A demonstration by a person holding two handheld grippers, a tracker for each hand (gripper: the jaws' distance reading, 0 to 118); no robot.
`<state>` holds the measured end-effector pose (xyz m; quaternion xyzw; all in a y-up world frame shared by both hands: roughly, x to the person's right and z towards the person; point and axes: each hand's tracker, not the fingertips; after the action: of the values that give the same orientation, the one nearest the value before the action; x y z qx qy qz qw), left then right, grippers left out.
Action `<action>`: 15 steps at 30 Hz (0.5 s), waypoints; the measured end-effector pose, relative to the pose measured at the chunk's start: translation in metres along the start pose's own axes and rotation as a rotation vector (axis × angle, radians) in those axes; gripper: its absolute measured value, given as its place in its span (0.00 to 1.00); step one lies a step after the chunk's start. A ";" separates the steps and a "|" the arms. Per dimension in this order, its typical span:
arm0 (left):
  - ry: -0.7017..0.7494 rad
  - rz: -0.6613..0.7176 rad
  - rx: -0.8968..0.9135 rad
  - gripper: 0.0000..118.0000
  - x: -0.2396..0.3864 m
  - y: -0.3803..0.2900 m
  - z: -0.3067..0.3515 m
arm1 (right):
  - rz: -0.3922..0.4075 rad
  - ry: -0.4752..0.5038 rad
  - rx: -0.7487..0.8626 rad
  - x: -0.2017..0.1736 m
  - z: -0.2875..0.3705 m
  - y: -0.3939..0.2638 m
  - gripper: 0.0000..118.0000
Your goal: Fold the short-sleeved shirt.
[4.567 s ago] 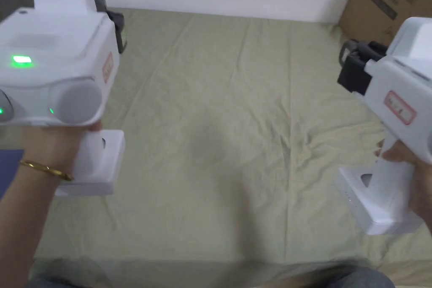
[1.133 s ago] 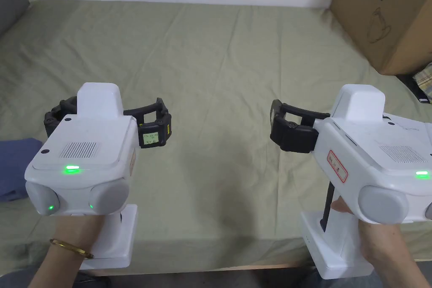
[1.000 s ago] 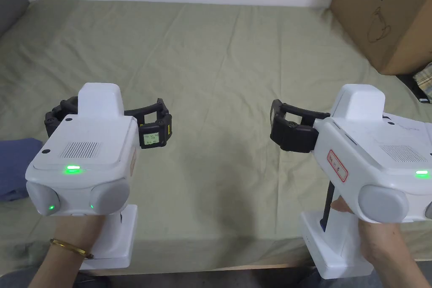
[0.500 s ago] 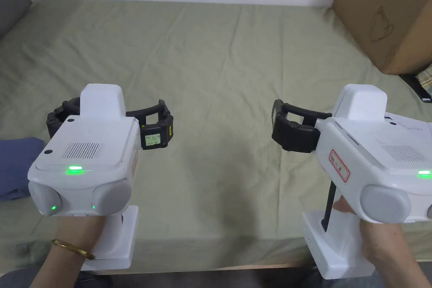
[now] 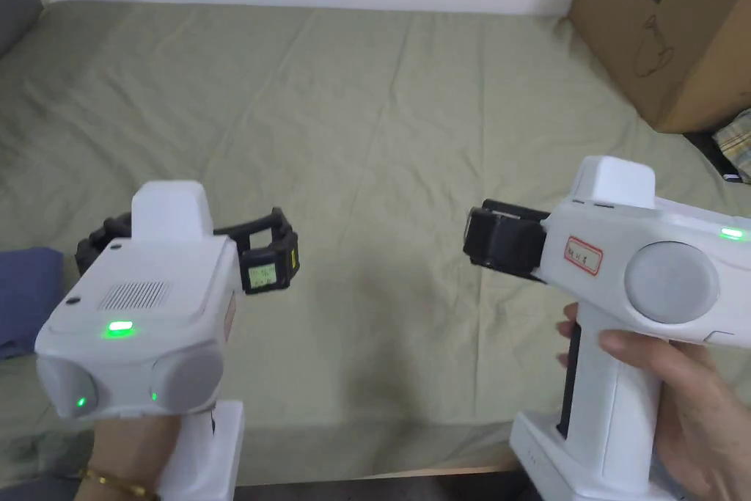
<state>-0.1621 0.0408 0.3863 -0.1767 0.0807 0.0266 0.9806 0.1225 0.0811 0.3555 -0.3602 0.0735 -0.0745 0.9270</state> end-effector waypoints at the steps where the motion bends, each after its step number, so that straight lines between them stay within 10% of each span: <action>1: -0.015 0.016 -0.023 1.00 0.001 -0.006 0.001 | -0.026 -0.004 -0.036 -0.003 0.002 -0.001 1.00; 15: -0.030 -0.001 -0.153 1.00 0.003 -0.042 -0.011 | 0.013 -0.072 -0.198 -0.017 -0.024 -0.024 1.00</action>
<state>-0.1570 -0.0024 0.3904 -0.2508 0.0639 0.0351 0.9653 0.0993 0.0514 0.3560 -0.4520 0.0494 -0.0479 0.8894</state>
